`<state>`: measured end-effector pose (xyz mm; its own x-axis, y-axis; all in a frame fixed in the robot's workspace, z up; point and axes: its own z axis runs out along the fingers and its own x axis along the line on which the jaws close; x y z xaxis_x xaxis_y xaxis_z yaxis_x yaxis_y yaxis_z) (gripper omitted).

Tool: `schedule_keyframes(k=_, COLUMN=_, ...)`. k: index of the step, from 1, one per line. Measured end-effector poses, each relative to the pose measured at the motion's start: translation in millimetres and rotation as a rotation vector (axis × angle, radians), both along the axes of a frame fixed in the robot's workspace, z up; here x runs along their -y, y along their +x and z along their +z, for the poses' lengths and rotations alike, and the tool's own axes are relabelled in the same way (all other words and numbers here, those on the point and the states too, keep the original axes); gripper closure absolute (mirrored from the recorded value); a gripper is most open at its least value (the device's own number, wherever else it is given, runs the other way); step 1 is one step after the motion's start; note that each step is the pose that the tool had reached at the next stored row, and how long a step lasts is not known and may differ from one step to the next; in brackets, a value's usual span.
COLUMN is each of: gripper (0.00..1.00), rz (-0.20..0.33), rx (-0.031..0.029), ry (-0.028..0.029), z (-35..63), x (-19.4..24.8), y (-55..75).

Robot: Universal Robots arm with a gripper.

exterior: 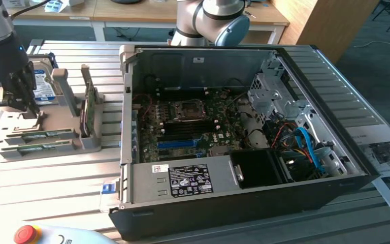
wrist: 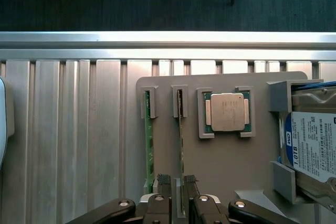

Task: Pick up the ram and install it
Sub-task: 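Pick up the ram and move it above insertion slot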

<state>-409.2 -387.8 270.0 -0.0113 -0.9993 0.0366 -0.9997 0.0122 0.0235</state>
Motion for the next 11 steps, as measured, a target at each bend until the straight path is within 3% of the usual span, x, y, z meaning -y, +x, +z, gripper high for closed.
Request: schedule_keyframes(k=11, gripper=0.76, rz=0.0, rx=0.0, ry=-0.0001, z=-6.0, x=0.4, y=-0.7)
